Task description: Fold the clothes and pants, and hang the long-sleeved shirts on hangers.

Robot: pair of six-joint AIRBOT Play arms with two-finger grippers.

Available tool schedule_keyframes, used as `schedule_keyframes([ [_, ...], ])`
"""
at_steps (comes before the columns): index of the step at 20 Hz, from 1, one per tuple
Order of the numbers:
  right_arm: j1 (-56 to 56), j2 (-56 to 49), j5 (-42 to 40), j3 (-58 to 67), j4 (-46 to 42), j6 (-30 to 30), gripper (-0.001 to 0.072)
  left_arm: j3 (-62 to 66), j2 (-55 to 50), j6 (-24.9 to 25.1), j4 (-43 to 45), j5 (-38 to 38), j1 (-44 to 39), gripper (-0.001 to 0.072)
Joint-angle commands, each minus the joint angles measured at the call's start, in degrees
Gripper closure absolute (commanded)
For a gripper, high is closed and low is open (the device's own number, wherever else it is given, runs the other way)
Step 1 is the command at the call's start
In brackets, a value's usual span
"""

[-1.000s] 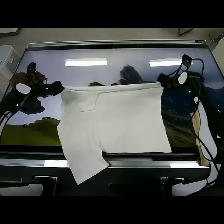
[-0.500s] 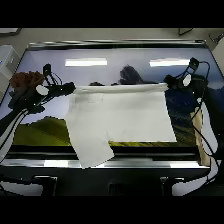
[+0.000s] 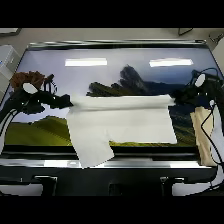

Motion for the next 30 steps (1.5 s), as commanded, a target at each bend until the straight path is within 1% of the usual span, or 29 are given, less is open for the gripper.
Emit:
schedule_keyframes([
  [1, -0.46, -0.74, 6.08, -4.61, 0.52, -4.90, 0.0674, -5.11, -0.52, -1.09, 0.09, -4.83, -1.77, 0.0681],
  [3, -0.46, -0.98, 5.53, -4.72, -0.22, -4.70, 0.0674, -6.64, -0.52, -1.09, 0.11, -4.79, -2.27, 0.0681],
  [7, -0.44, -0.94, 5.51, -4.70, 1.46, -4.13, 0.0673, -7.17, -0.50, -3.23, -0.24, -4.76, -1.29, 0.0678],
  [8, -0.46, -0.85, 6.14, -4.52, 1.84, -4.15, 0.0611, -6.45, -0.48, -3.21, -0.83, -5.66, -0.70, 0.0601],
  [9, -0.48, -0.63, 7.80, -3.65, 1.51, -4.20, 0.0385, -5.05, -0.44, -3.21, -0.96, -7.61, 0.20, 0.0421],
  [10, -0.81, -0.44, 10.47, -1.92, 0.48, -5.64, 0.0234, -2.91, -0.24, -3.17, -0.87, -10.86, 1.70, 0.0218],
  [11, -1.95, -0.07, 13.86, 0.07, 0.11, -7.52, 0.0179, -0.85, 0.24, -2.71, -0.57, -14.12, 3.37, 0.0166],
  [12, -3.91, 0.48, 16.22, 1.31, 0.15, -8.07, 0.0149, 0.44, 1.18, -1.40, 0.07, -17.70, 5.22, 0.0167],
  [14, -9.70, 1.75, 21.31, 1.25, 1.53, -8.02, 0.0150, -1.49, 4.35, -1.64, 5.27, -22.77, 7.89, 0.0167],
  [15, -12.11, 1.86, 23.43, 0.28, 2.36, -8.44, 0.0150, -5.09, 6.69, -1.38, 7.10, -22.97, 8.33, 0.0173],
  [17, -15.28, 2.23, 25.33, -4.20, 3.32, -9.16, 0.0150, -15.65, 11.56, -0.28, 6.97, -19.74, 8.07, 0.0175],
  [18, -15.93, 2.45, 25.40, -6.97, 3.74, -9.88, 0.0150, -22.25, 14.16, 0.22, 5.29, -17.00, 7.52, 0.0183],
  [20, -15.69, 2.64, 25.11, -10.75, 4.42, -11.19, 0.0150, -32.89, 17.97, 2.97, -0.13, -12.87, 6.21, 0.0183],
  [22, -15.69, 2.62, 24.26, -12.13, 6.88, -11.47, 0.0151, -39.01, 19.28, 5.79, -4.85, -10.43, 4.57, 0.0186],
  [23, -15.69, 2.64, 24.09, -12.11, 7.61, -11.47, 0.0151, -40.72, 19.19, 5.88, -5.60, -9.01, 3.32, 0.0192],
  [25, -15.69, 2.67, 24.37, -12.11, 8.83, -11.54, 0.0151, -42.27, 19.04, 5.57, -6.23, -6.29, 0.31, 0.0192],
  [28, -15.69, 2.91, 25.57, -12.11, 8.76, -12.44, 0.0151, -42.53, 19.02, 2.03, -6.49, -1.49, -4.66, 0.0193],
  [29, -15.69, 2.93, 25.68, -12.11, 8.79, -12.55, 0.0151, -42.53, 19.02, 1.25, -6.82, -0.57, -6.03, 0.0221],
  [30, -15.69, 2.93, 25.62, -12.11, 8.81, -12.52, 0.0151, -42.53, 19.02, -0.09, -6.88, -0.17, -7.32, 0.0280],
])
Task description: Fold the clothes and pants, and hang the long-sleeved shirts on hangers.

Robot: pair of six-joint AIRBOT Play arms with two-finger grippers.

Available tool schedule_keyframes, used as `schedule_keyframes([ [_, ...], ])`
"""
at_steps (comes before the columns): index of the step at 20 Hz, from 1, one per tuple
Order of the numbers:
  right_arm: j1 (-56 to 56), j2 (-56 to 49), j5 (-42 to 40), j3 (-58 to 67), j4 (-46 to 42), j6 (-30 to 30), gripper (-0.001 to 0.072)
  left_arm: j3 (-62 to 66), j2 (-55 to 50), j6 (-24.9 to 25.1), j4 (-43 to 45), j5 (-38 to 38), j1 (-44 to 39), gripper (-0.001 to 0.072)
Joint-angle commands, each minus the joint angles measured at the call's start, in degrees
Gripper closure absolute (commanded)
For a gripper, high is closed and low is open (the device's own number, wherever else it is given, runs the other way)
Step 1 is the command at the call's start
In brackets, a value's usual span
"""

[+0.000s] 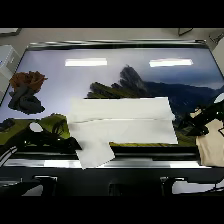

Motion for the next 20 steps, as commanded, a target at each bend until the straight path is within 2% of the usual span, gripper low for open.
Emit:
schedule_keyframes([
  [1, -0.07, 0.11, 0.59, -0.22, 0.59, -0.46, 0.0151, -1.33, 0.17, -4.46, 0.09, 5.33, -5.14, 0.0318],
  [4, -0.07, 0.11, 0.46, -0.48, 0.57, -0.46, 0.0151, -1.33, 0.20, -4.68, 0.11, 6.08, -7.52, 0.0673],
  [14, -0.07, -0.07, -8.81, -11.98, 3.72, -3.52, 0.0152, -1.31, 1.68, -4.52, 0.94, 6.05, -6.29, 0.0681],
  [18, -0.04, -0.09, -10.14, -13.75, 7.34, -3.69, 0.0284, -1.29, 2.32, -4.52, 0.98, 6.08, -6.29, 0.0681],
  [19, -0.07, -0.07, -9.90, -13.75, 7.67, -3.69, 0.0341, -1.29, 2.32, -4.52, 1.09, 6.08, -6.29, 0.0681],
  [20, -0.07, -0.07, -8.98, -13.73, 7.91, -4.02, 0.0453, -1.18, 2.32, -4.52, 1.42, 6.01, -6.12, 0.0681],
])
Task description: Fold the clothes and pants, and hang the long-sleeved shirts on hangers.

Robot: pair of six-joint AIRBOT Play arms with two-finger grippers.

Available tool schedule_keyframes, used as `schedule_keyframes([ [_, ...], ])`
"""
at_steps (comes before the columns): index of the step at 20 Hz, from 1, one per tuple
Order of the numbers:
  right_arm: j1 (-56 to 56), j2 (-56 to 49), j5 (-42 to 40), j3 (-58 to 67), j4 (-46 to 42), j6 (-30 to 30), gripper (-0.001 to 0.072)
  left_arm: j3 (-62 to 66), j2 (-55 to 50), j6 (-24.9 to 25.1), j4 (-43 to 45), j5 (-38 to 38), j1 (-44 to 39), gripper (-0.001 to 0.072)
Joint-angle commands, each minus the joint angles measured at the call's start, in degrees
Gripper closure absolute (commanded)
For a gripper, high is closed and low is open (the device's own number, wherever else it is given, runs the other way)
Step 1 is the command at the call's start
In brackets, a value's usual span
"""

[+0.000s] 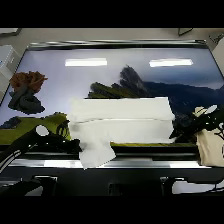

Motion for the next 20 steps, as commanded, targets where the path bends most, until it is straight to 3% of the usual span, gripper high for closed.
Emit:
schedule_keyframes([
  [1, 0.02, 0.02, 0.44, -0.66, 1.84, -1.01, 0.0678, 0.37, 0.39, 0.02, 0.04, -0.87, 0.79, 0.0681],
  [4, 0.02, 0.13, 4.07, 3.56, 2.14, -2.21, 0.0677, 5.27, 2.69, 1.53, 0.96, -4.13, 5.05, 0.0682],
  [8, 1.05, 0.11, 3.69, 15.87, 6.23, 1.51, 0.0678, 17.75, 2.60, 1.49, 2.08, -5.79, 11.15, 0.0682],
  [14, 9.64, -3.96, -13.29, 28.26, 2.73, 8.24, 0.0678, 40.59, -11.43, 0.98, 2.43, -0.81, 11.13, 0.0682],
  [20, 13.62, -13.16, -22.08, 31.65, 3.52, 11.82, 0.0675, 56.87, -30.77, -1.33, 1.62, -0.96, 10.08, 0.0681],
])
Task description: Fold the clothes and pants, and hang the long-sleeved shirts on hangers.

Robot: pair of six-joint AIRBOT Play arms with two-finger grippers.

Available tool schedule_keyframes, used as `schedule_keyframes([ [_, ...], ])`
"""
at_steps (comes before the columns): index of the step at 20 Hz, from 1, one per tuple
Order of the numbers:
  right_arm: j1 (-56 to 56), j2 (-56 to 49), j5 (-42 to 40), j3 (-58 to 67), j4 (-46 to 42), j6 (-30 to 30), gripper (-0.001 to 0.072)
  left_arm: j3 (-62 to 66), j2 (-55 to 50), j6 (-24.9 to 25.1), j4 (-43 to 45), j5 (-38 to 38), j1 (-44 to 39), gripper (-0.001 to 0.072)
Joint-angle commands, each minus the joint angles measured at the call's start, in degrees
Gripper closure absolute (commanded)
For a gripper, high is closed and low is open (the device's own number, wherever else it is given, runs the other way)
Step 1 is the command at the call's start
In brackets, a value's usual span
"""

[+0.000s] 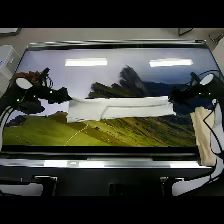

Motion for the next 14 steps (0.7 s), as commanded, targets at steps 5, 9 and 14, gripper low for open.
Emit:
schedule_keyframes([
  [5, 1.14, -5.05, -3.67, 2.54, 2.97, 2.71, 0.0524, 7.21, -12.98, -1.20, -1.53, -4.07, -0.20, 0.0520],
  [9, -4.26, -4.28, 5.03, 6.05, 1.42, 0.55, 0.0033, 10.84, -11.69, -0.59, -1.53, -13.79, 3.23, 0.0257],
  [14, -6.56, -8.52, 10.93, 6.03, 6.49, -2.16, 0.0004, 11.08, -5.97, -0.57, -1.53, -14.73, 3.10, 0.0257],
])
